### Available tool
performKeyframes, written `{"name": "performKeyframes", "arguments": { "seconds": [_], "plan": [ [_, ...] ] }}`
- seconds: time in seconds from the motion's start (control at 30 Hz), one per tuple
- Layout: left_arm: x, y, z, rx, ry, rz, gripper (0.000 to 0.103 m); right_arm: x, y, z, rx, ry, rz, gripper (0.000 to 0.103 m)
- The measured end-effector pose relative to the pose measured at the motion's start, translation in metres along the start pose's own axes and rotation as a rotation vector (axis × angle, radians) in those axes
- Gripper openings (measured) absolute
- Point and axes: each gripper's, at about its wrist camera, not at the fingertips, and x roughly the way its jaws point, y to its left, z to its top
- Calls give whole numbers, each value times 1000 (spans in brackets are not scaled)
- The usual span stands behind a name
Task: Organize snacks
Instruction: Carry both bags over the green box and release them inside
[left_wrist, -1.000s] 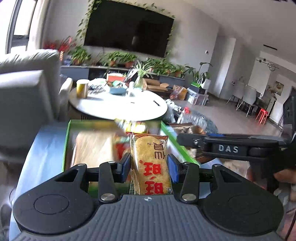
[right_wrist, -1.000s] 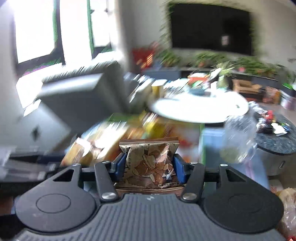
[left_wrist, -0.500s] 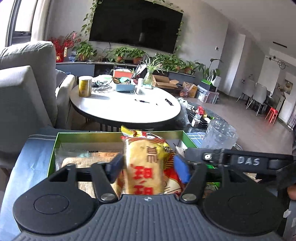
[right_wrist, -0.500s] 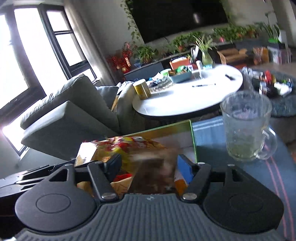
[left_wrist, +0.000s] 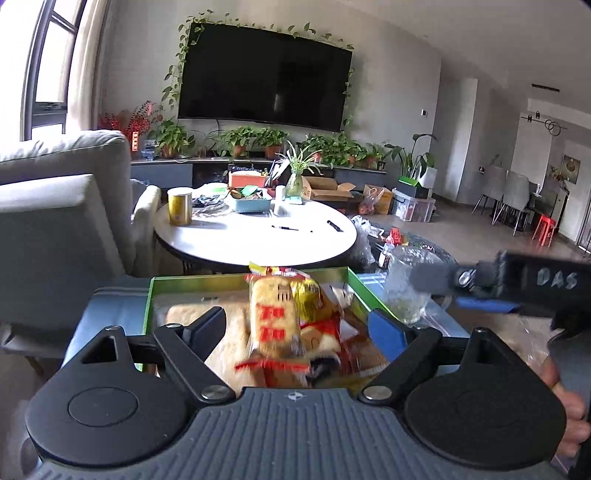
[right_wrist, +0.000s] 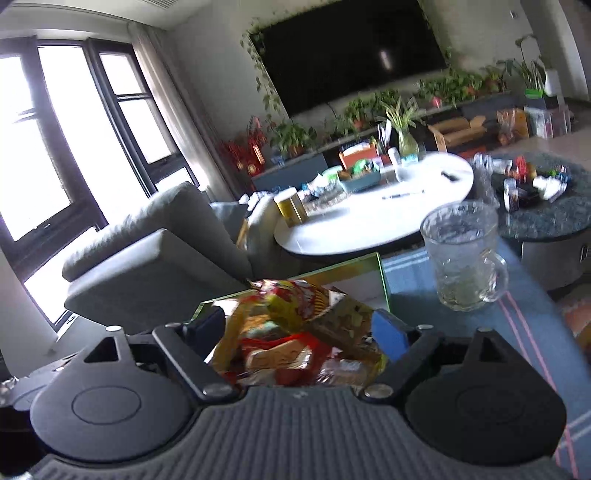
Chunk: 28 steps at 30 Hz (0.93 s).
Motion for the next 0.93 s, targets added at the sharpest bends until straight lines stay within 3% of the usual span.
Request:
{"name": "performKeyframes", "arguments": {
  "seconds": [0.13, 0.3, 0.47, 0.93],
  "plan": [
    [-32, -9, -10, 1, 33, 111, 88, -29, 18, -7, -28, -35, 1, 80],
    [-65, -9, -26, -33, 51, 157, 91, -54, 40, -28, -84, -57, -9, 80],
    [-88, -6, -41, -66, 17, 268, 91, -72, 55, -50, -122, -74, -27, 80],
    [-93, -2, -55, -67, 26, 278, 91, -76, 72, -75, -155, -80, -41, 80]
  ]
}}
